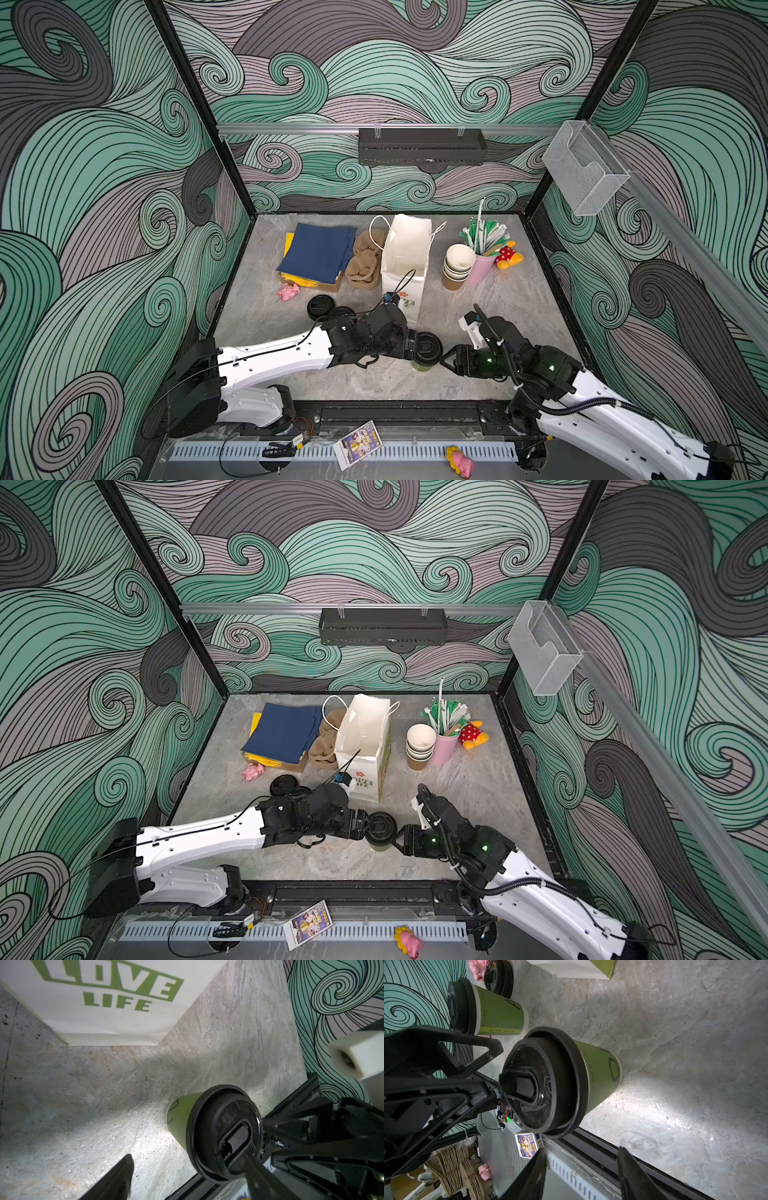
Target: Pack the takeout coffee
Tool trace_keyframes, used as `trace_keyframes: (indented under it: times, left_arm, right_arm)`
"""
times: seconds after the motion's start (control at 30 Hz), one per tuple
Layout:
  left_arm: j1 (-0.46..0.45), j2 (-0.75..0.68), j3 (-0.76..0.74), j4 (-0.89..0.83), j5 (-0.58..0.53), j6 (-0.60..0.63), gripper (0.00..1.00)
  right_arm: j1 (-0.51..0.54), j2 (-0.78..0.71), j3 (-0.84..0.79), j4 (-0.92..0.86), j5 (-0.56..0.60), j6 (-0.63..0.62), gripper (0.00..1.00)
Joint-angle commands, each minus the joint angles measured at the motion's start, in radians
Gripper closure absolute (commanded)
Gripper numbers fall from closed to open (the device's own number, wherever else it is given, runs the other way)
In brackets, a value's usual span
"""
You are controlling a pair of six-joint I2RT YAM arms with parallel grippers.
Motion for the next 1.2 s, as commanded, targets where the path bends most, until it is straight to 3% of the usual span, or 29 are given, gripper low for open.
trace_keyframes:
  times: [0.0,0.33,0.67,1.17]
  left_arm:
    - [0.014,0.019,0.054,0.019,0.043,-0.012,0.15]
    - [0.038,0.087,0.088,0.006,0.137,0.013,0.25]
    - [0.039,0.112,0.090,-0.030,0.139,0.012,0.31]
    - [0.039,0.140,0.056,-0.044,0.132,0.008,0.34]
  right_arm:
    - [-0.001,0.035,0.010,0.034,-0.039,-0.019,0.46]
    - [0.001,0.104,0.009,0.111,-0.071,-0.027,0.45]
    - [0.001,0.129,-0.014,0.114,-0.048,-0.021,0.45]
    - [0.001,0.204,-0.024,-0.025,0.059,-0.041,0.47]
